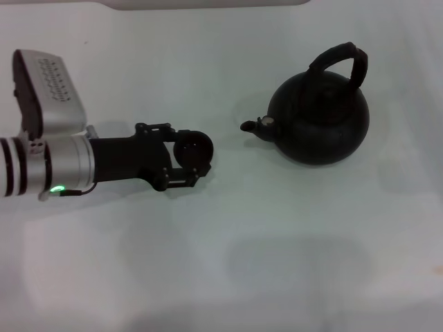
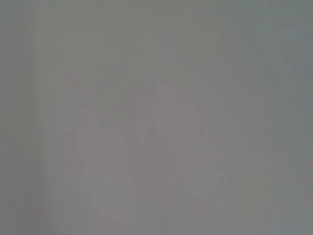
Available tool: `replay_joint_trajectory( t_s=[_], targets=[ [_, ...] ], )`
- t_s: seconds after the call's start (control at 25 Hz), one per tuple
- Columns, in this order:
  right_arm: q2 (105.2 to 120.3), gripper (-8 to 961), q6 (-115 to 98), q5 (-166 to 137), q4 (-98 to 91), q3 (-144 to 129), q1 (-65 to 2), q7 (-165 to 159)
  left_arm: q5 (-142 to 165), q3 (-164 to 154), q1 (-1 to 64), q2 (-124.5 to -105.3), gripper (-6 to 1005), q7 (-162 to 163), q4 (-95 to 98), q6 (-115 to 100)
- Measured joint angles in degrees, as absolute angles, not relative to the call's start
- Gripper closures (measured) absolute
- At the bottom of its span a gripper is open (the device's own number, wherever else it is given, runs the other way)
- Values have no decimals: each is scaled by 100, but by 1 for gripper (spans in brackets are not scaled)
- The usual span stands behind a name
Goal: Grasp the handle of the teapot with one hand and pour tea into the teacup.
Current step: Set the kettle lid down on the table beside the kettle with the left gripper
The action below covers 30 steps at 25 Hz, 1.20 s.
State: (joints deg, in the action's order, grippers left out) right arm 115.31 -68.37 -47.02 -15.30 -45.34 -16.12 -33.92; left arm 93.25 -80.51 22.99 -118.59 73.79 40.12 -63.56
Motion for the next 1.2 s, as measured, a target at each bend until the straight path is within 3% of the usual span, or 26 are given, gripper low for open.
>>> replay_joint_trajectory(
  t_s=[0.8,1.2],
  targets=[
    [11531,174,-6958,-4702,-1494,-4602,-1609,-3368,9516,-7795,3090,-11853,297,7321,3154,-6292],
    [11531,174,-7101,-4702,-1491,-4605,-1632,-3373,9488,-7806,3140,-11860,297,7224,3099,-6284]
  ],
)
